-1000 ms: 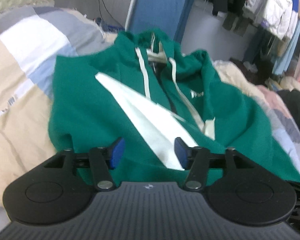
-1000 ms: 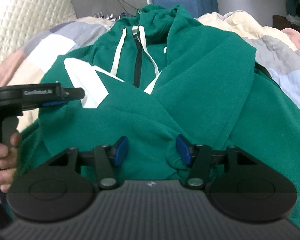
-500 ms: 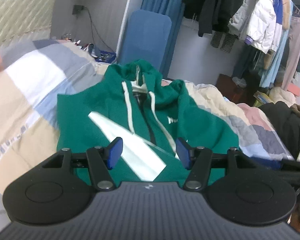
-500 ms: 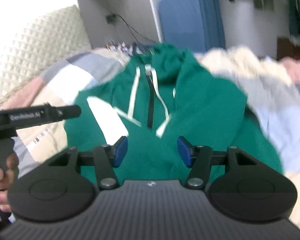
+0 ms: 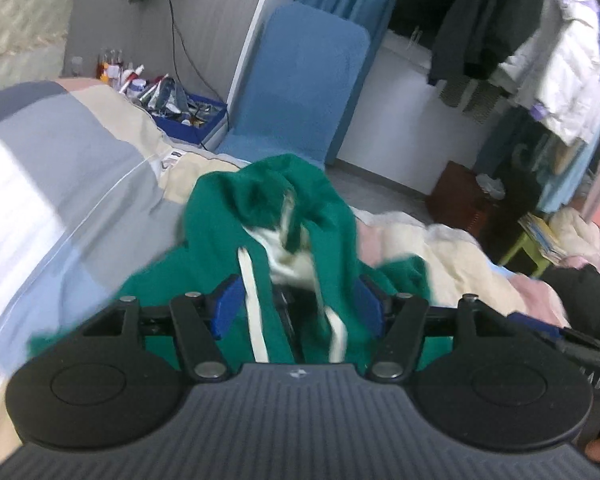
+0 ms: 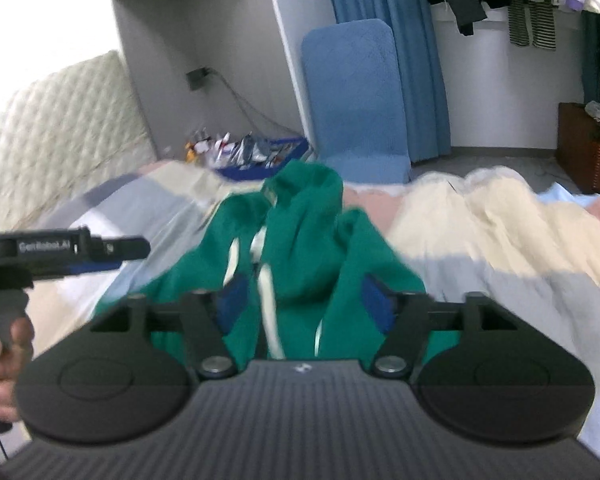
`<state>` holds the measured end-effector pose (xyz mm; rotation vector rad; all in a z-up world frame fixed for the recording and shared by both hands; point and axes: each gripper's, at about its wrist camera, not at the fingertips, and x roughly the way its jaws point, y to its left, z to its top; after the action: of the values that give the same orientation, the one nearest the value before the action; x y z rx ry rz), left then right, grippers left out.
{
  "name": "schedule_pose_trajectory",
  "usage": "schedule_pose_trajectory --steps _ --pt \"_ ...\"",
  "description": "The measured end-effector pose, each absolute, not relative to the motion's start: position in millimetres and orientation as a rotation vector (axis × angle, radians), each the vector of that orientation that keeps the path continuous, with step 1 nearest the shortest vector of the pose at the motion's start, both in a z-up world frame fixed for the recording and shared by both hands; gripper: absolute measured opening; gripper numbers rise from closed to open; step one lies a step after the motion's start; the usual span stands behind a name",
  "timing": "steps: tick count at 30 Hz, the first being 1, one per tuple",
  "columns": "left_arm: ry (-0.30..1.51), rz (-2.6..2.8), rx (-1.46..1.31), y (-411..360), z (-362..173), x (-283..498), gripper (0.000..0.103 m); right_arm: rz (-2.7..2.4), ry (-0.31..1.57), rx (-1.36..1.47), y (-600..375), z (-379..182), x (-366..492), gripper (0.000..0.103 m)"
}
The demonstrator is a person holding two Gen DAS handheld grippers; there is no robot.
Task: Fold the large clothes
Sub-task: 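Grasp the green hood with both tools and lift it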
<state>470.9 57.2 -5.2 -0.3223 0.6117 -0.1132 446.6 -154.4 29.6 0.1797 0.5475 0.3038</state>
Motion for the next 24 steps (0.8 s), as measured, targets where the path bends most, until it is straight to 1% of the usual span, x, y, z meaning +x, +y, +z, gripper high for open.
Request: schedule_pose_trajectory --steps 4,8,11,13,15,18,19,20,21,22,23,24 --pt "0.667 -0.070 -0.376 81.1 -40.6 561.5 0.067 0.316 0.574 0.270 -142.2 4.5 542.7 0.075" --pt "0.685 -0.052 -0.398 102.0 -66.5 623.3 0.067 0.298 0.611 0.293 -131.3 -21.4 617.0 0.075" --pt "0.706 0.000 -0.402 112.0 -89.2 649.2 0.067 0.290 0.669 0.317 -123.1 -45.2 659.8 0.075" --pt "0.731 0.020 -0.453 120.9 -104.8 666.8 0.067 0.287 0.705 0.343 -119.7 -60.9 681.2 0.075" --pt "0.713 0.013 -0.503 125.8 -111.8 675.1 0.067 0.275 0.726 0.371 -117.3 -73.0 695.7 0.075" --pt "0.683 0.018 -0.489 124.5 -112.7 685.6 0.065 0.276 0.722 0.365 -110.5 -81.9 710.2 0.074" --pt "0.693 0.029 -0.479 124.0 -113.4 690.4 0.057 0.270 0.720 0.343 -106.9 -83.4 714.0 0.072" --pt "0.711 0.046 -0.466 123.4 -113.8 694.6 0.041 0.266 0.725 0.331 -104.6 -84.4 716.9 0.069" --pt "0.728 0.067 -0.449 122.3 -113.4 696.5 0.032 0.273 0.729 0.331 -103.4 -85.1 719.3 0.056" --pt "0.742 0.077 -0.436 122.7 -112.1 697.3 0.018 0.281 0.740 0.319 -100.4 -83.7 721.1 0.036" --pt "0.747 0.060 -0.444 123.6 -110.1 695.1 0.008 0.277 0.739 0.296 -98.3 -80.0 721.2 0.026" --pt "0.744 0.049 -0.452 125.4 -106.5 692.0 0.008 0.272 0.726 0.272 -96.0 -74.5 718.1 0.019"
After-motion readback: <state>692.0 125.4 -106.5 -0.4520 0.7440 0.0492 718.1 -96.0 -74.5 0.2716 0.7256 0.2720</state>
